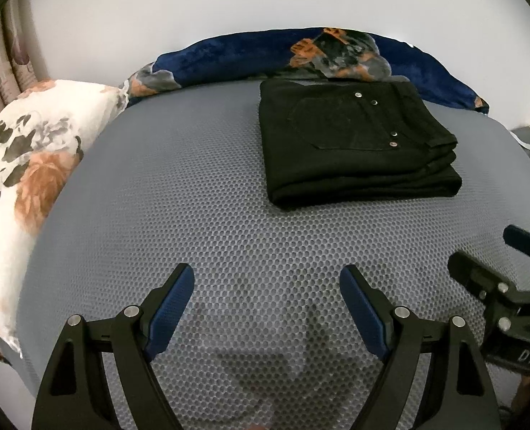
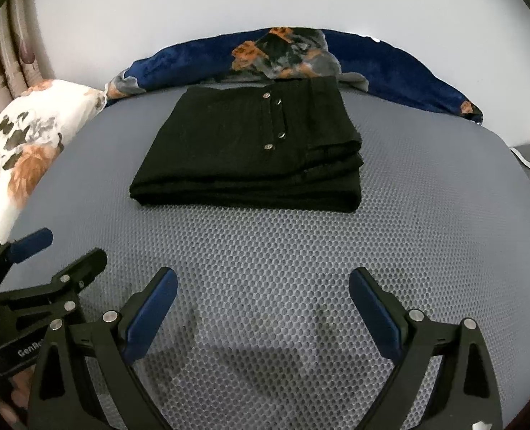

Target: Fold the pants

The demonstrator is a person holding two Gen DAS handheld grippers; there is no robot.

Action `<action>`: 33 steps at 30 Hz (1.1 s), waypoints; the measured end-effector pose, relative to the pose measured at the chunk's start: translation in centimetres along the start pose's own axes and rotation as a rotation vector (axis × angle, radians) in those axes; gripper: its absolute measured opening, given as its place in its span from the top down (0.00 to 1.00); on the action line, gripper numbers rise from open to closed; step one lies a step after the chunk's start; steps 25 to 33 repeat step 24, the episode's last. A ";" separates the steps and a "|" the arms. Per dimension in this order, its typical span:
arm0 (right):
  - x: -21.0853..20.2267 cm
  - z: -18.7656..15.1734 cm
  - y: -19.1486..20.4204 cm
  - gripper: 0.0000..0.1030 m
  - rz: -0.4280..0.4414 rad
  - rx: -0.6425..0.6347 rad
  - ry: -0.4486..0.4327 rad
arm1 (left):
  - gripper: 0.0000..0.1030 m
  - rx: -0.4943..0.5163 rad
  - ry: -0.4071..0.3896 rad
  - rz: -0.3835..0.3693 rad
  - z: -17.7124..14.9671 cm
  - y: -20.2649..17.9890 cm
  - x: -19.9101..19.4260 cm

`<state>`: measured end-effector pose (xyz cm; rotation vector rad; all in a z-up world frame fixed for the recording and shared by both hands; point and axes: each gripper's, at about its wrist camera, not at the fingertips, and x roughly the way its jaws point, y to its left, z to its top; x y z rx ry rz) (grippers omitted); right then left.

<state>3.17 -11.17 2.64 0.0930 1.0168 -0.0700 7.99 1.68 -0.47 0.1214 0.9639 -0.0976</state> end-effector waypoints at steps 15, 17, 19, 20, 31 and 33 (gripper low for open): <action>0.5 -0.7 0.7 0.08 0.008 -0.012 0.022 | 0.19 0.005 -0.007 0.020 0.1 -0.1 0.0; 0.5 -0.8 0.7 0.08 0.010 -0.008 0.024 | 0.19 0.006 -0.003 0.022 0.0 -0.1 0.0; 0.4 -0.8 0.6 0.08 0.012 -0.006 0.023 | 0.19 0.003 -0.003 0.014 0.1 -0.1 0.0; 0.4 -0.8 0.6 0.08 0.010 -0.007 0.023 | 0.19 0.003 -0.004 0.014 0.1 -0.1 -0.1; 0.4 -0.8 0.6 0.08 0.012 -0.004 0.023 | 0.19 0.001 -0.005 0.008 0.1 -0.1 -0.1; 0.4 -0.8 0.6 0.08 0.012 -0.004 0.023 | 0.19 0.001 -0.005 0.008 0.1 -0.1 -0.1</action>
